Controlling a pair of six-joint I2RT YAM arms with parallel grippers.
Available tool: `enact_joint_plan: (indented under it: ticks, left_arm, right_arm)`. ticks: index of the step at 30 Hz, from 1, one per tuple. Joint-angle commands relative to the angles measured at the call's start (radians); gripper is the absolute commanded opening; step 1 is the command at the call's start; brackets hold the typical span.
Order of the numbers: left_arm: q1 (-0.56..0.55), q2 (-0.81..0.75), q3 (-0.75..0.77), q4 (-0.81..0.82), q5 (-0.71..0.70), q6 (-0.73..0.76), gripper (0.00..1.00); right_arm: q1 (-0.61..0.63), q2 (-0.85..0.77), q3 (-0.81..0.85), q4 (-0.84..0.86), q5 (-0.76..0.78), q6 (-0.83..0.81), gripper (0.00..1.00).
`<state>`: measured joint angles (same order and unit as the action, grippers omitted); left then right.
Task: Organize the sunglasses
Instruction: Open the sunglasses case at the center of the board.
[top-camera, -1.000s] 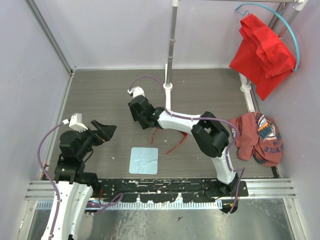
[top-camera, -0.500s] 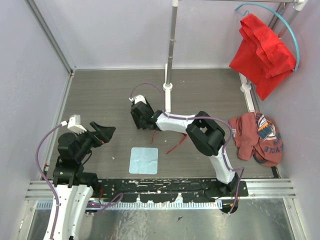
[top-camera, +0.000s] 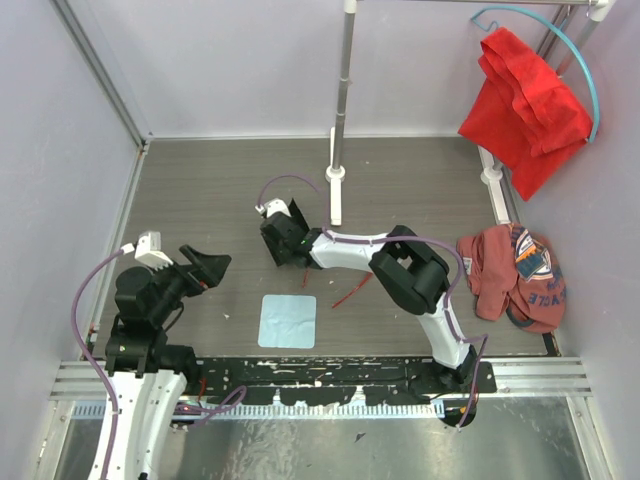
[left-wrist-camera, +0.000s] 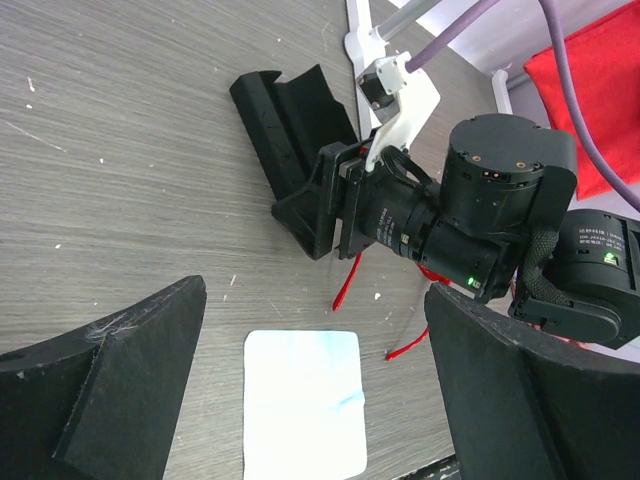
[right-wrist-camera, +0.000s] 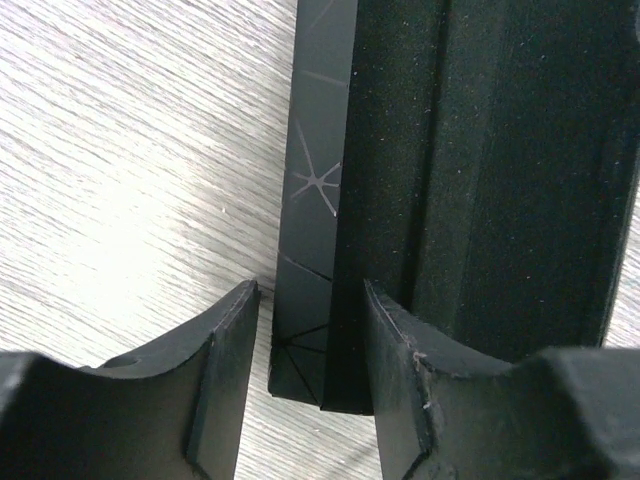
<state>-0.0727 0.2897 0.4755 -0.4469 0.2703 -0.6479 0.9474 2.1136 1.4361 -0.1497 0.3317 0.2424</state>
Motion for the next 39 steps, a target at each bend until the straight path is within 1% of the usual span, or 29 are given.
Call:
enact_joint_plan:
  ticks: [1, 3, 8, 18, 24, 28, 31, 36, 39]
  left_arm:
    - [0.002, -0.013, 0.033, -0.013, -0.001, 0.007, 0.98]
    - [0.002, -0.013, 0.035, -0.012, 0.001, 0.006, 0.98]
    - [0.002, -0.002, 0.033, 0.002, 0.003, 0.001, 0.98]
    - [0.002, 0.025, 0.027, 0.032, 0.012, -0.006, 0.98]
    - [0.003, 0.026, 0.021, 0.039, 0.012, -0.011, 0.98]
    - [0.002, 0.036, 0.004, 0.063, 0.005, -0.019, 0.98]
    - [0.003, 0.063, -0.014, 0.107, -0.004, -0.031, 0.98]
    - [0.002, 0.163, -0.021, 0.205, -0.017, -0.041, 0.98]
    - [0.002, 0.235, -0.007, 0.261, -0.021, -0.043, 0.98]
  right_arm:
    - [0.007, -0.077, -0.014, 0.016, 0.025, -0.047, 0.49]
    - [0.007, -0.083, -0.022, 0.016, 0.032, -0.070, 0.45]
    - [0.007, -0.102, -0.039, 0.007, 0.056, -0.131, 0.42]
    - [0.001, -0.111, -0.063, 0.007, 0.097, -0.229, 0.43]
    - [-0.007, -0.117, -0.075, 0.009, 0.099, -0.254, 0.47]
    - [-0.009, -0.129, -0.080, 0.015, 0.077, -0.250, 0.50]
    - [-0.009, -0.158, -0.098, 0.051, 0.046, -0.230, 0.52]
    - [-0.009, -0.230, -0.124, 0.103, -0.015, -0.180, 0.53]
    - [-0.009, -0.277, -0.132, 0.114, -0.025, -0.155, 0.54]
